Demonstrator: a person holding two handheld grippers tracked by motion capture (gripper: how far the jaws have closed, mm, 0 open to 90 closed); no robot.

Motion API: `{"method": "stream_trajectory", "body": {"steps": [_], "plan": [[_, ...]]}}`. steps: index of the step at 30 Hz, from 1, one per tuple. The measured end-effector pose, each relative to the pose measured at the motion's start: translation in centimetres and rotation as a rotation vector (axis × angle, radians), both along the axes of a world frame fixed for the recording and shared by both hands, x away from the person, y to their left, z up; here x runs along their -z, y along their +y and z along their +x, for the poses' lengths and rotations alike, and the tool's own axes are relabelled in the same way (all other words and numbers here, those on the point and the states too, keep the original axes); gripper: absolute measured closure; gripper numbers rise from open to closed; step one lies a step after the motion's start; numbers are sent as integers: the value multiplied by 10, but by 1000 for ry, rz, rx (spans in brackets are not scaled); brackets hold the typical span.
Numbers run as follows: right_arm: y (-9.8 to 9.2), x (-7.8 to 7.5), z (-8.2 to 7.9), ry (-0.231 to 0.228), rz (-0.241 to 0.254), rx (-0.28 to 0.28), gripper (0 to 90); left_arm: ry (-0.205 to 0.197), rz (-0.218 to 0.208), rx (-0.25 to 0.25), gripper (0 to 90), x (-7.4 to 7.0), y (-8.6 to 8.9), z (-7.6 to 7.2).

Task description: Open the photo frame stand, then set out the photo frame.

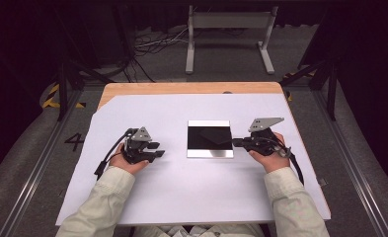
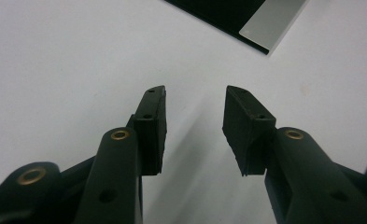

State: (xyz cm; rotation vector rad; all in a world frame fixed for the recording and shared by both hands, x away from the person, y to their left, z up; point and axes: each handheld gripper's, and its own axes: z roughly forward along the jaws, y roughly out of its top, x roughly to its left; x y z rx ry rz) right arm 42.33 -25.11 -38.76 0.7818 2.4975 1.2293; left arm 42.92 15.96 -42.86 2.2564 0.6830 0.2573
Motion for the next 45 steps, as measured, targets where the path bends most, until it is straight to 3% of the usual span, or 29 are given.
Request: {"method": "stream_trajectory", "body": {"steps": [15,19,24,27,34,40,43,45], "plan": [[8,-1,-2,-61,44,77,900,7,-1,4,600,1,0,0],[12,-4,-3,-60,15,98,900,12,2,3,598,2,-1,0],[13,-5,-2,-39,-5,95,900,9,4,3,598,2,1,0],[11,-9,-3,-16,-50,72,900,10,-1,2,597,2,1,0],[-2,-32,-12,-52,-28,61,900,15,5,4,597,2,0,0],[-2,-38,-15,-57,-15,68,896,11,4,1,598,2,0,0],[-2,-41,-15,-37,3,88,794,10,7,4,598,3,-1,0],[-1,-41,-15,-35,-21,99,774,12,10,3,598,3,-1,0]]}}
